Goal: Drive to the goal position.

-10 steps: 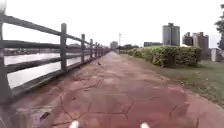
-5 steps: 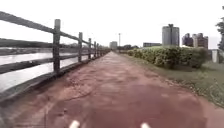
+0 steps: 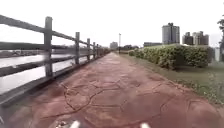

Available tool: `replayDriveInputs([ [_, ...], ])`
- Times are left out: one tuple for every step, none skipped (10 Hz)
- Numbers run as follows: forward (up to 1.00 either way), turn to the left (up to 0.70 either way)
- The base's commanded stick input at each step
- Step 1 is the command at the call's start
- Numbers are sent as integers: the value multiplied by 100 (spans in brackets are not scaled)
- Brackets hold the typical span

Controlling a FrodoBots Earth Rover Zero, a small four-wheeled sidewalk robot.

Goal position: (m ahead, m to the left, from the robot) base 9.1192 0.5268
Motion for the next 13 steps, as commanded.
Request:
replayDriveInputs([
  [70, 0],
  [70, 0],
  [70, 0],
  [70, 0],
  [70, 0],
  [70, 0],
  [70, 0],
  [70, 0],
  [70, 0],
  [70, 0],
  [70, 0],
  [70, 0],
  [70, 0],
])
